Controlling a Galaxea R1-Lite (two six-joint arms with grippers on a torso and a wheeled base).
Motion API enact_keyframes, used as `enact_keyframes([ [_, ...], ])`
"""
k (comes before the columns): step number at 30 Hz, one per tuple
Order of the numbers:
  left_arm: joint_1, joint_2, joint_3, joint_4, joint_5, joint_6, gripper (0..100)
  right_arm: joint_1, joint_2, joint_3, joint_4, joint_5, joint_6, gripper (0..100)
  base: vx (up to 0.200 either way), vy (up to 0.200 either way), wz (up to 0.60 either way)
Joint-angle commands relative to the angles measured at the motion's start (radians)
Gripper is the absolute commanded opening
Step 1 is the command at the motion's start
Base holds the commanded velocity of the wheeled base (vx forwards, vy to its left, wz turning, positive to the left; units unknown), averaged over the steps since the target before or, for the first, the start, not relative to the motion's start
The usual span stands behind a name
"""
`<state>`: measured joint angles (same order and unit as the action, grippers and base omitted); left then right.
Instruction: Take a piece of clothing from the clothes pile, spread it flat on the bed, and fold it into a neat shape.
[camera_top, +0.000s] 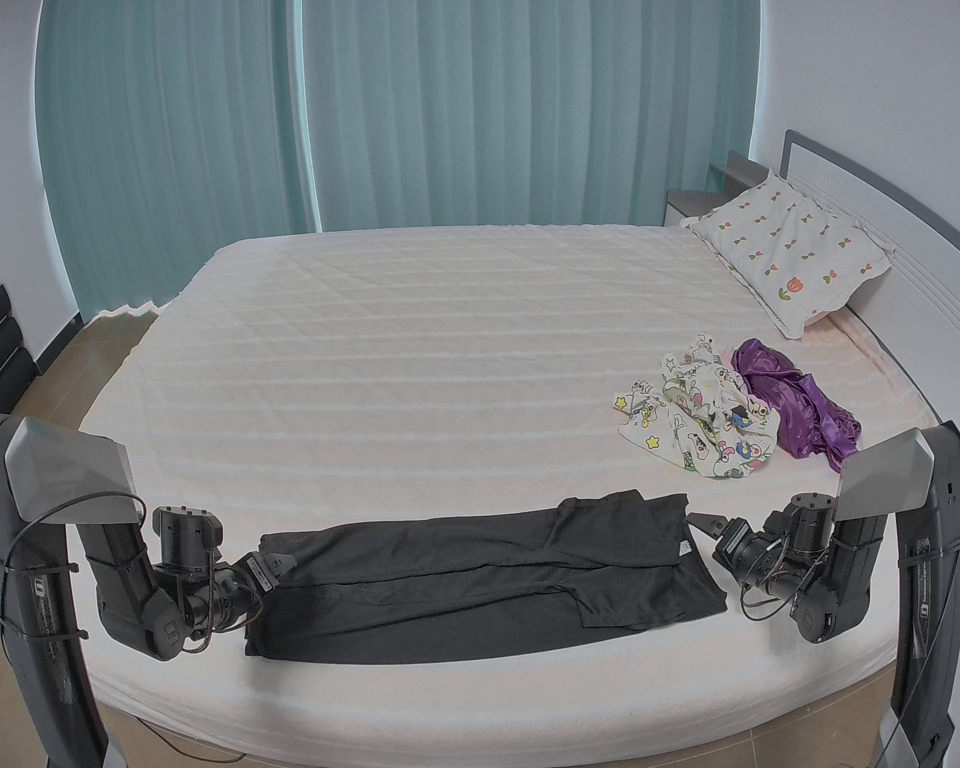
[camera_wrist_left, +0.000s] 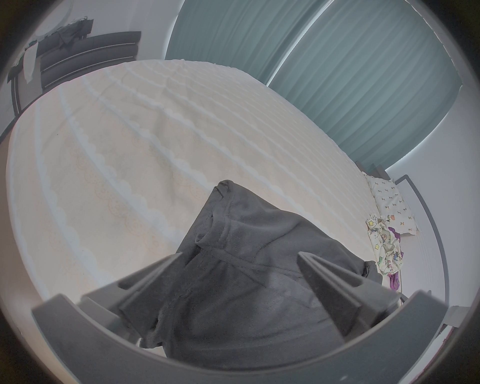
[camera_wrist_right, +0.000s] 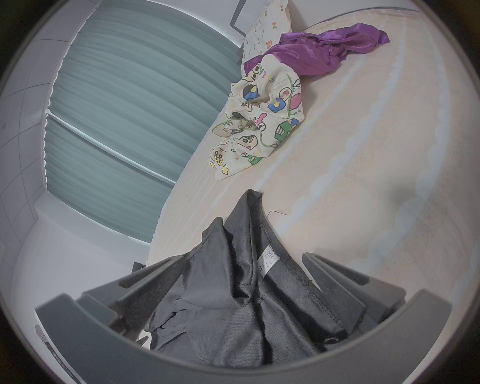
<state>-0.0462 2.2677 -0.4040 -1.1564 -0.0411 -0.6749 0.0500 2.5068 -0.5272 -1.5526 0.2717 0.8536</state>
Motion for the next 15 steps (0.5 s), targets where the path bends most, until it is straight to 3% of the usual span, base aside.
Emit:
enact_keyframes([
  [1,-0.008,0.052,-0.029,-0.008,0.009,0.000,0,0.001,-0.066,0.010,-0.009,-0.032,0.002,100,0.000,0.000,0.00],
  [5,-0.006,0.053,-0.045,-0.009,0.030,-0.011,0,0.039,-0.088,0.047,-0.009,-0.039,0.005,100,0.000,0.000,0.00],
  [10,-0.011,0.039,-0.056,-0.013,0.047,-0.091,0,0.117,-0.068,0.032,-0.004,-0.066,0.005,100,0.000,0.000,0.00],
  [15,-0.011,0.020,-0.056,-0.013,0.047,-0.120,0,0.134,-0.008,-0.020,0.009,-0.081,0.001,100,0.000,0.000,0.00],
])
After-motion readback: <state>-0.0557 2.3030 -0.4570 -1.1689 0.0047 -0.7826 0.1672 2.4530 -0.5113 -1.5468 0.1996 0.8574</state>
